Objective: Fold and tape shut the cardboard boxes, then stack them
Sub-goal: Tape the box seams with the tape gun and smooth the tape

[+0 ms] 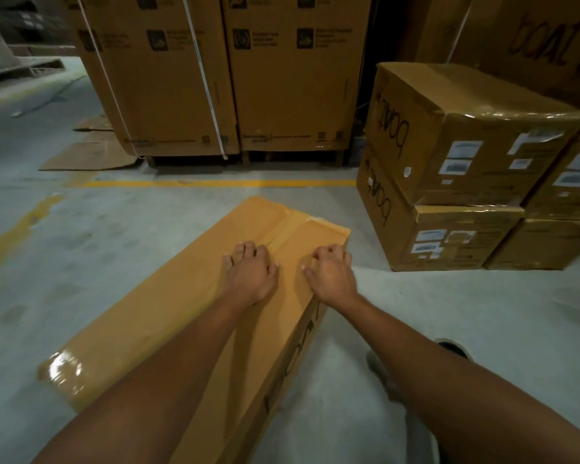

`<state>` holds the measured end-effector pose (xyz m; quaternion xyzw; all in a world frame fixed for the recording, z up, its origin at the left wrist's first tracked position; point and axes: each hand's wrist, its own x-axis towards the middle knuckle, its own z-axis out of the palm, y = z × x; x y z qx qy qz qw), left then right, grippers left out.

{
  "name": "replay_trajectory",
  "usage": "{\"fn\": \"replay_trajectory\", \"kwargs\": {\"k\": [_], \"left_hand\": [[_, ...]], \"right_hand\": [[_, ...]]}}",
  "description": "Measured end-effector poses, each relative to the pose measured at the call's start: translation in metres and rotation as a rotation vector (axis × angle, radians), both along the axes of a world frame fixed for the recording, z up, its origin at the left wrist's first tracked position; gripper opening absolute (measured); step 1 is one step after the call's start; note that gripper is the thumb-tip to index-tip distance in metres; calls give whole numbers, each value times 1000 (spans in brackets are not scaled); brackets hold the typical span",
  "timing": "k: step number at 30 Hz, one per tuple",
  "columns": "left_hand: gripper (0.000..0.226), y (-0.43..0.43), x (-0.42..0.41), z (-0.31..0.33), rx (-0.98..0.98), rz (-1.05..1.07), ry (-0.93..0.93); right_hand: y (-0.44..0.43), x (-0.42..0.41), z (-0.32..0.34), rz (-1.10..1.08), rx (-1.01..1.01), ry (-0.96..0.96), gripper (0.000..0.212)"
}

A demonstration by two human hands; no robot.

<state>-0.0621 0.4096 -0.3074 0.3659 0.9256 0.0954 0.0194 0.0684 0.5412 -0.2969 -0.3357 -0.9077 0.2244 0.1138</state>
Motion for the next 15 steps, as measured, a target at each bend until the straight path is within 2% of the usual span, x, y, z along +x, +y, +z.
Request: {"fn": "replay_trajectory", "kwargs": {"k": [3,6,10,15], "left_hand": [[60,35,-20,-4,-13,-17,-2],[62,54,-27,-9,-19,-8,-6],[63,51,-25,-13,-24,-11,16],[61,33,-2,-7,-70,-105,-21]], "right_hand": [[45,-27,-8,-16,60,-10,64],[82,-44,-13,-17,-29,27,79],[90,-45,-18,-90,-173,128,82],[65,-8,-7,-145,-171,30,90]]}}
